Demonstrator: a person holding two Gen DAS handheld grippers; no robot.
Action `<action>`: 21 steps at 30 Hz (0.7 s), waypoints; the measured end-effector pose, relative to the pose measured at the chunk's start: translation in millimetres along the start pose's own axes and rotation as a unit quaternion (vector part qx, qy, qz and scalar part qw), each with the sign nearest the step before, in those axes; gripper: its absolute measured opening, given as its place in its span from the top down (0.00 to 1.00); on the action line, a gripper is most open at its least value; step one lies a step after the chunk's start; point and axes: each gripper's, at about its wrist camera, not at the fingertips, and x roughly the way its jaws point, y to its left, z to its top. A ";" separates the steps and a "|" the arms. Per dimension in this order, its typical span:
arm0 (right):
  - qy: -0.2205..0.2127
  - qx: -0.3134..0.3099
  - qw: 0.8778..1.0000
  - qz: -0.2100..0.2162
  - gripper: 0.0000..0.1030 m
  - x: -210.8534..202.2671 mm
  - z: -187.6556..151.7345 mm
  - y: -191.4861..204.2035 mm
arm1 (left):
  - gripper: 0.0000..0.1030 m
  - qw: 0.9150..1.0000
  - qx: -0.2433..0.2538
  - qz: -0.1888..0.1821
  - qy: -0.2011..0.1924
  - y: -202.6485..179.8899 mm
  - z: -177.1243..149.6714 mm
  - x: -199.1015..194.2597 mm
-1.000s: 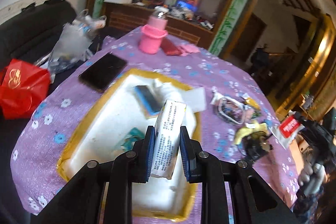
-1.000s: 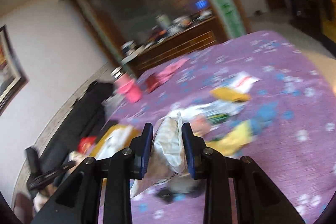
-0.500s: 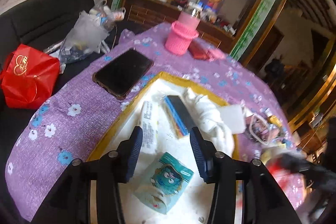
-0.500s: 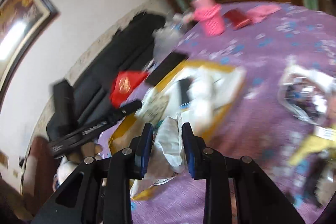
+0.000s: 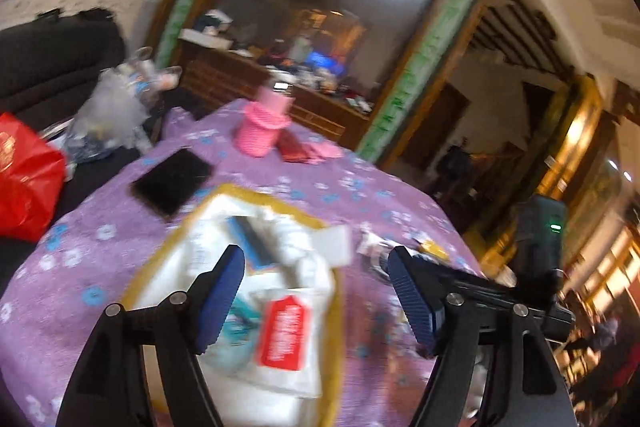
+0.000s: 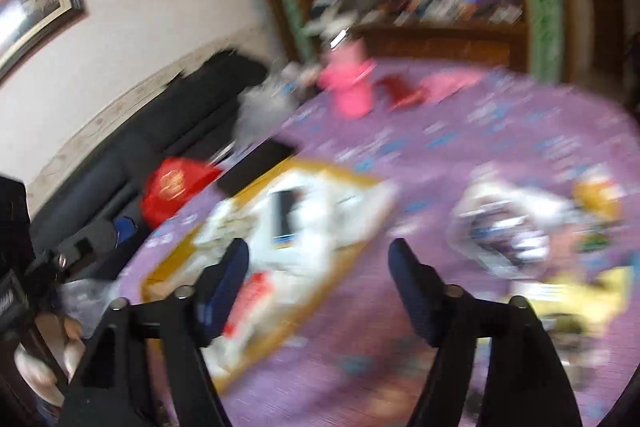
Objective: Organize soft objects
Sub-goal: 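Bring both tools back over the remaining items on the table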
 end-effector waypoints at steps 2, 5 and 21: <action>-0.026 -0.005 0.999 -0.041 0.27 -31.0 -7.0 -18.3 | 0.21 0.999 0.023 -0.022 0.004 -22.4 -2.4 8.4; -0.058 0.024 0.995 -0.077 0.21 -69.5 -19.4 -52.1 | 0.21 0.998 0.052 -0.034 0.015 -53.9 -9.8 24.3; -0.124 0.187 0.960 -0.167 0.10 -155.7 -73.4 -203.2 | 0.11 0.971 0.144 -0.107 0.158 -176.1 -74.9 90.3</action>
